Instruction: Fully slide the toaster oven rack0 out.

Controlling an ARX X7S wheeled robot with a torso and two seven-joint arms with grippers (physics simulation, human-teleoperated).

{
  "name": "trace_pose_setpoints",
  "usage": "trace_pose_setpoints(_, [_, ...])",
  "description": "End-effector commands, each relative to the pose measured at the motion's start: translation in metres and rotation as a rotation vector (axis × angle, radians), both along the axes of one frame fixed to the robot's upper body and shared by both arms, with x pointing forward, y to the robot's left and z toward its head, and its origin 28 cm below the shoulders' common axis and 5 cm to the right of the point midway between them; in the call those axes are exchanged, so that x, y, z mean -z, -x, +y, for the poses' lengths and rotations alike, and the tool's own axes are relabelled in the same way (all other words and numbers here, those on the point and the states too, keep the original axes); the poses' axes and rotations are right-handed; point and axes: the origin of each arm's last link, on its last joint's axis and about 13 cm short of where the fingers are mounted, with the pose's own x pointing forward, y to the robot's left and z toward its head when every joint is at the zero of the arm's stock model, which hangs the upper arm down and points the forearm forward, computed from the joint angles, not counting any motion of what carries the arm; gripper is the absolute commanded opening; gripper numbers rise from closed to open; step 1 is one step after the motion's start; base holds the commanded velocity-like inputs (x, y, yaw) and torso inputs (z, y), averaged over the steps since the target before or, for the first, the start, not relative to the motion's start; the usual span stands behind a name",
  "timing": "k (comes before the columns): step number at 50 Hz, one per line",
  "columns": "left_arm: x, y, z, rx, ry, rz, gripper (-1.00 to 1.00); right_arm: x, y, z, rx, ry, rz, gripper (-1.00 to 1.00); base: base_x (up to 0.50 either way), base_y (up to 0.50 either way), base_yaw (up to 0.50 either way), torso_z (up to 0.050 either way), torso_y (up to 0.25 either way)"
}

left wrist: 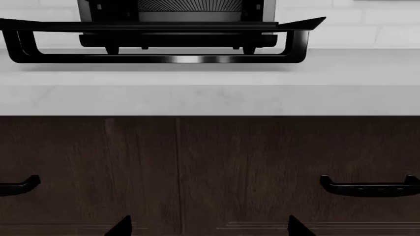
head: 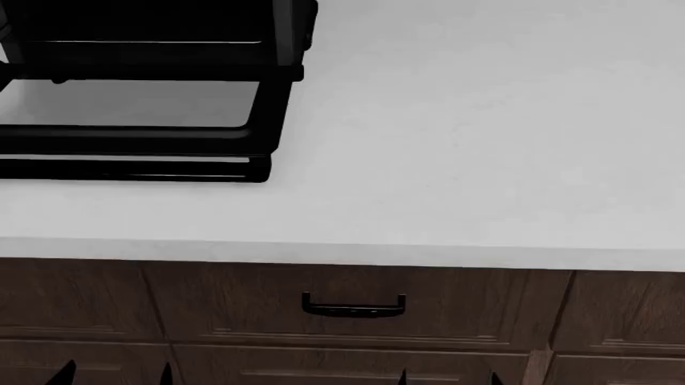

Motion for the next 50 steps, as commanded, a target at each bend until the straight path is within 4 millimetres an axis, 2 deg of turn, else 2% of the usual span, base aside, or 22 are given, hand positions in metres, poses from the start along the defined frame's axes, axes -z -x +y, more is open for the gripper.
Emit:
trace_pose_setpoints(1, [0.0,0.0,0.0,0.0,0.0,0.0,1.0,0.0,0.0,0.0,0.0,0.0,0.0,1.0,0.0,0.0,0.0,0.0,0.0])
trace_pose_setpoints(5, [-0.001,0.0,0.0,0.011,-0.001,0.011,1.0,-0.001,0.001,0.003,-0.015,-0.014,-0.013,1.0,0.0,0.0,0.0,0.0,0.0])
trace_pose_setpoints(8, [-0.005,0.002,-0.001,0.009,-0.011,-0.003,1.0,-0.012,0.005,0.003,-0.002,-0.015,-0.035,1.0,0.0,0.0,0.0,0.0,0.0])
trace_pose_setpoints(10, [-0.016,0.007,-0.001,0.053,-0.072,-0.057,1.0,-0.018,0.009,0.004,-0.001,-0.002,-0.059,1.0,0.0,0.0,0.0,0.025,0.0])
trace_pose_setpoints(19, [-0.053,0.018,0.0,0.09,-0.117,-0.112,1.0,-0.049,0.015,0.0,-0.012,0.05,-0.117,1.0,0.0,0.0,0.0,0.05,0.0])
trace_pose_setpoints(21, [-0.065,0.019,0.0,0.11,-0.119,-0.129,1.0,-0.061,0.012,-0.002,-0.022,0.075,-0.137,1.0,0.0,0.0,0.0,0.05,0.0])
trace_pose_setpoints(22, [-0.077,0.02,0.001,0.117,-0.133,-0.147,1.0,-0.074,0.012,-0.003,-0.026,0.1,-0.161,1.0,0.0,0.0,0.0,0.05,0.0])
trace_pose_setpoints(25, [-0.093,0.024,0.002,0.129,-0.135,-0.168,1.0,-0.085,0.009,-0.006,-0.028,0.102,-0.173,1.0,0.0,0.0,0.0,0.05,0.0])
trace_pose_setpoints(26, [-0.14,0.014,0.007,0.206,-0.142,-0.308,1.0,-0.135,-0.003,-0.011,-0.091,0.098,-0.316,1.0,0.0,0.0,0.0,0.05,0.0])
trace_pose_setpoints(27, [-0.155,0.025,0.006,0.207,-0.151,-0.308,1.0,-0.14,0.0,-0.011,-0.092,0.1,-0.245,1.0,0.0,0.0,0.0,0.05,0.0])
trace_pose_setpoints(28, [-0.152,0.024,0.007,0.205,-0.142,-0.231,1.0,-0.14,-0.001,-0.012,-0.093,0.097,-0.21,1.0,0.0,0.0,0.0,0.05,0.0])
trace_pose_setpoints(40, [-0.168,0.023,0.008,0.207,-0.14,-0.224,1.0,-0.158,-0.002,-0.015,-0.115,0.113,-0.241,1.0,0.0,0.0,0.0,0.012,0.0])
trace_pose_setpoints(50, [-0.164,0.021,0.009,0.206,-0.139,-0.209,1.0,-0.162,0.002,-0.014,-0.125,0.107,-0.244,1.0,0.0,0.5,0.0,0.0,0.0])
